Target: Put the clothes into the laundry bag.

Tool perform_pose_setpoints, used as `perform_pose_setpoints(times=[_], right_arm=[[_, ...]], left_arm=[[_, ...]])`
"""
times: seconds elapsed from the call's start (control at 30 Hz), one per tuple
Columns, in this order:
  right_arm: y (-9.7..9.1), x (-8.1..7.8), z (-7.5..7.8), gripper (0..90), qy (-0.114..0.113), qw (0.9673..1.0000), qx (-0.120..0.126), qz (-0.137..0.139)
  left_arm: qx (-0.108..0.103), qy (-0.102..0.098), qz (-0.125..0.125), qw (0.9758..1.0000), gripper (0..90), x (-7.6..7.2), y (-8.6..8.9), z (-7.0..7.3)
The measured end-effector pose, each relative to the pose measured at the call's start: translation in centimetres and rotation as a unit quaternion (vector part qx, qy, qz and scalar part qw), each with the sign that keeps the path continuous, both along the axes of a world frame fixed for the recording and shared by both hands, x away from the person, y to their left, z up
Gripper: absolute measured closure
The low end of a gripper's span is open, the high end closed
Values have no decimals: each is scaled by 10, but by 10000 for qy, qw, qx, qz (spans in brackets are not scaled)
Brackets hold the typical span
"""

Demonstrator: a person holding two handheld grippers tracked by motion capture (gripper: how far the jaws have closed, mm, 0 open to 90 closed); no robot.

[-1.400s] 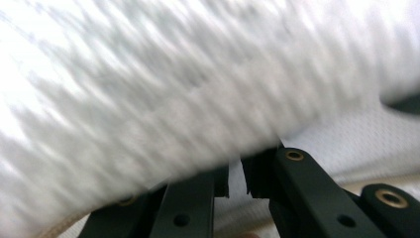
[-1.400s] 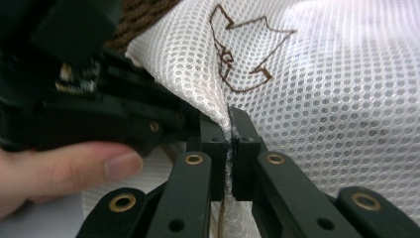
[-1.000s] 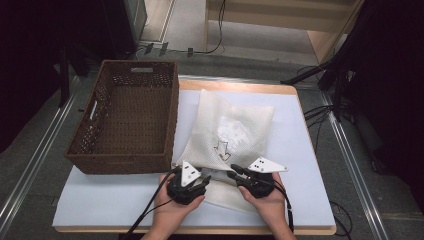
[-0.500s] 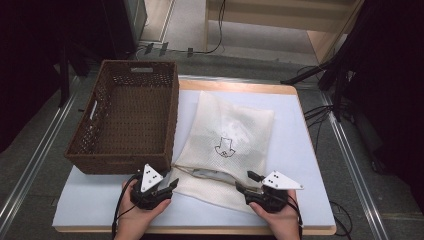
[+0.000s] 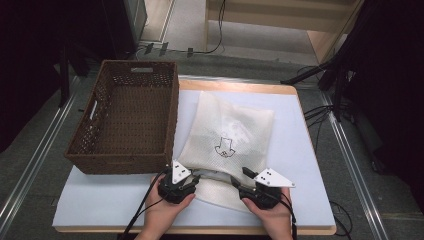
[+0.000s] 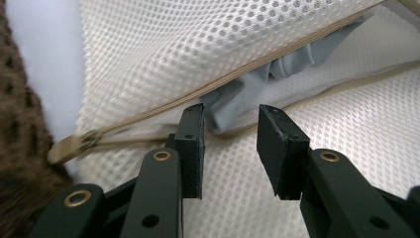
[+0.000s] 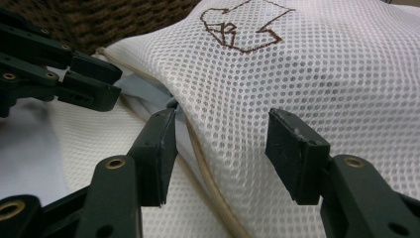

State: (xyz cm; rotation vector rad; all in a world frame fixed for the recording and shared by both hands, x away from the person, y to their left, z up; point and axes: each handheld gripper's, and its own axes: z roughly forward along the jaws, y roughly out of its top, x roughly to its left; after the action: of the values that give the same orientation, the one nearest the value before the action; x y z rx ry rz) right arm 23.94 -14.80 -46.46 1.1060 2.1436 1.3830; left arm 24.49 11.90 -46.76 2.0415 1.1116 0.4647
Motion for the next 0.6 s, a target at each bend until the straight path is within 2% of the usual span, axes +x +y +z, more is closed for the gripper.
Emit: perform_pose_setpoints(times=[0.03,0.07,0.1,0.2,0.23,0.3,0.37,0.43,0.5,0.6], right_arm=[[3,2,-1,470,-47,9999,-90,-32],[5,3,-1,530,-129,9995,-274,-99],[8,3,0,626,-185,9990,-405,-97],[11,6,3,812,-38,9989,-461,35],[11,7,4,845,-14,9991,-424,73],[9,8,6,877,30,9994,-324,69],[6,9,7,884,82,9998,-180,92],[5,9,8,884,121,9998,-114,106],[5,9,7,884,132,9998,-126,118],[6,8,6,885,169,9997,-108,134]], left_arm=[[9,22,-10,10000,638,1,-2,-1],[48,32,21,10000,638,2,-5,-2],[105,60,34,9999,640,4,-7,-3],[208,61,162,9996,695,8,-11,-4],[230,83,193,9995,723,10,-12,-3],[239,138,180,9995,791,14,-14,-2],[160,190,193,9995,842,18,-17,-1],[88,261,163,9995,854,23,-23,-1],[195,333,149,9991,858,29,-30,-3],[105,342,225,9991,865,38,-41,-2]])
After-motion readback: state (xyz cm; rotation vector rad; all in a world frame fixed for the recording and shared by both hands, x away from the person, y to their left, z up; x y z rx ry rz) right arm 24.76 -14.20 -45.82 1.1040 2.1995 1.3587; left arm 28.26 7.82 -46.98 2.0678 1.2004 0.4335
